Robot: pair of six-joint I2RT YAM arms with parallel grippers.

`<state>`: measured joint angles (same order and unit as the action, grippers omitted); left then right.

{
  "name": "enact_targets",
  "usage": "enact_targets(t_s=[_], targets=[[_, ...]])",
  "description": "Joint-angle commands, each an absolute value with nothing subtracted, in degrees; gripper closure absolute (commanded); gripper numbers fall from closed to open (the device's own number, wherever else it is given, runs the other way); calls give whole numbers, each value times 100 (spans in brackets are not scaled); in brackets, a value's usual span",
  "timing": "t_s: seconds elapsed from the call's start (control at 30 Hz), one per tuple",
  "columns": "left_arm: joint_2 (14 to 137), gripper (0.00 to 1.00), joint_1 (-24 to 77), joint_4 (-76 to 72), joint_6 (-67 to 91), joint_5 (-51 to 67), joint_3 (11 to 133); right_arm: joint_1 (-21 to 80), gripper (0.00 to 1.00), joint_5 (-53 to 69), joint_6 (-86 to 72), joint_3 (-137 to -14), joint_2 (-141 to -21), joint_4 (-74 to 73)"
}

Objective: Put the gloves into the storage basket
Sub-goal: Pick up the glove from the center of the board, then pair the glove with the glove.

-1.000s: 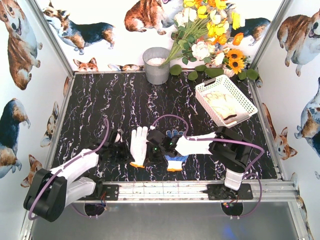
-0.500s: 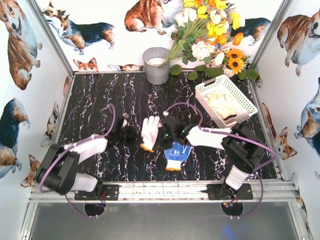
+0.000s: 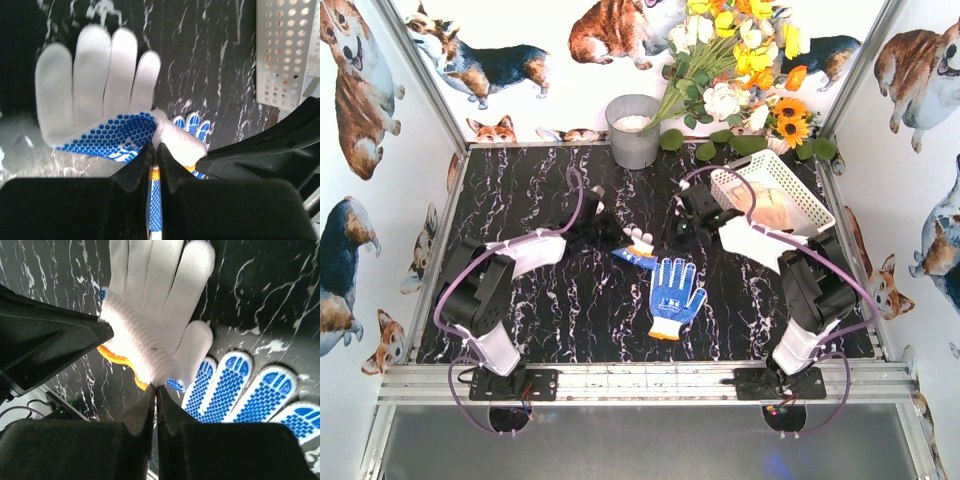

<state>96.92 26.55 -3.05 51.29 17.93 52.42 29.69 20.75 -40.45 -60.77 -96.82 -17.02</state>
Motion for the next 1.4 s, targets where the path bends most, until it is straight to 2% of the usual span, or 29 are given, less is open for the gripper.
enact_targets(t_s=[0.0, 0.33, 0.6, 0.97, 1.37], targets=[[9946, 100, 2649, -304, 5095, 1559, 5883, 2733, 100, 2419, -3617, -6615, -9817, -1934], [10683, 100, 2743, 123, 4816, 1687, 7607, 2027, 100, 2422, -3248, -7386, -9430, -2602], [11100, 100, 3069, 217, 4500, 1844, 8529, 1714, 100, 1928, -2873, -7225, -8598, -3162], [10928, 100, 3449, -222, 4712, 1858, 7296, 1714, 100, 1984, -3093, -5747, -8094, -2881], [10032, 100, 3672, -483, 4904, 1256, 6181, 1730, 100, 1977, -3261, -5405, -7602, -2934]])
